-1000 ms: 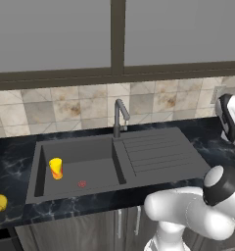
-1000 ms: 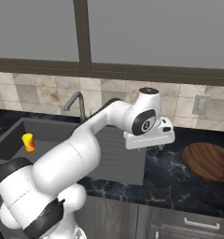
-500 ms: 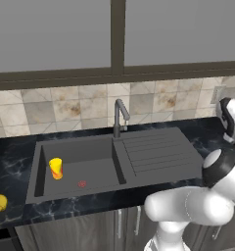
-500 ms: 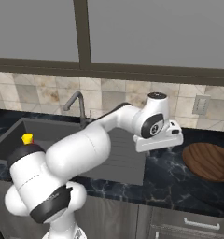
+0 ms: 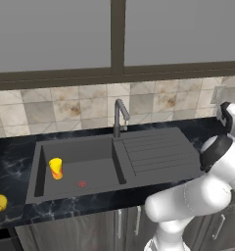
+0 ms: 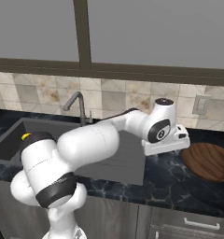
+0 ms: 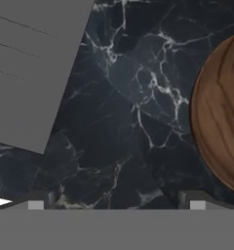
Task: Remove the lemon and bell pepper from the sink. Then move the bowl and cup from the counter to the sink for washing.
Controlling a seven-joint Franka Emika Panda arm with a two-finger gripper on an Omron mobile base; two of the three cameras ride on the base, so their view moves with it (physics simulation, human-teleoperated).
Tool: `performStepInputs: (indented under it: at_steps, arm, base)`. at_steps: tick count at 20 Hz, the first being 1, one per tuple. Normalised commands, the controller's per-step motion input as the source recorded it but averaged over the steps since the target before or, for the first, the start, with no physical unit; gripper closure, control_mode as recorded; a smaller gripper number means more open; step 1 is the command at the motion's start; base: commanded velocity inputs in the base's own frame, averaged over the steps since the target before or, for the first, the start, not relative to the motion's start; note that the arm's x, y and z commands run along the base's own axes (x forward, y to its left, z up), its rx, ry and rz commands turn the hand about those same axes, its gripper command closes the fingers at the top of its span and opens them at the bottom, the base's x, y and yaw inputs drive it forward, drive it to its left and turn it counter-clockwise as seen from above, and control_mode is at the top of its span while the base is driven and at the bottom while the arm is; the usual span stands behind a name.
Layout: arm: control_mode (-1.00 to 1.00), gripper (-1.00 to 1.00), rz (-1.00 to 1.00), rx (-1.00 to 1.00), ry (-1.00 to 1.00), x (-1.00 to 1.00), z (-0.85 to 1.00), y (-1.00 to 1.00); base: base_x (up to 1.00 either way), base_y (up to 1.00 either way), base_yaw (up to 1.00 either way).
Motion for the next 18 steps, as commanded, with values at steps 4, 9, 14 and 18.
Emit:
performStepInputs:
  at_steps: [4, 9, 14, 18]
  arm:
    - [-1.0, -1.0, 0.0, -0.01, 0.0, 0.2, -0.18, -0.22]
    - [-1.0, -1.0, 0.0, -0.03, 0.0, 0.23, -0.16, -0.2]
    - [-1.0, -1.0, 0.0, -0.03, 0.0, 0.23, -0.16, -0.23]
    - [-1.0, -1.0, 0.0, -0.02, 0.0, 0.23, -0.18, -0.23]
  base:
    - [0.0, 0.0, 0.0]
    - [0.0, 0.0, 0.0]
    - [0.0, 0.0, 0.0]
    - [0.0, 0.0, 0.0]
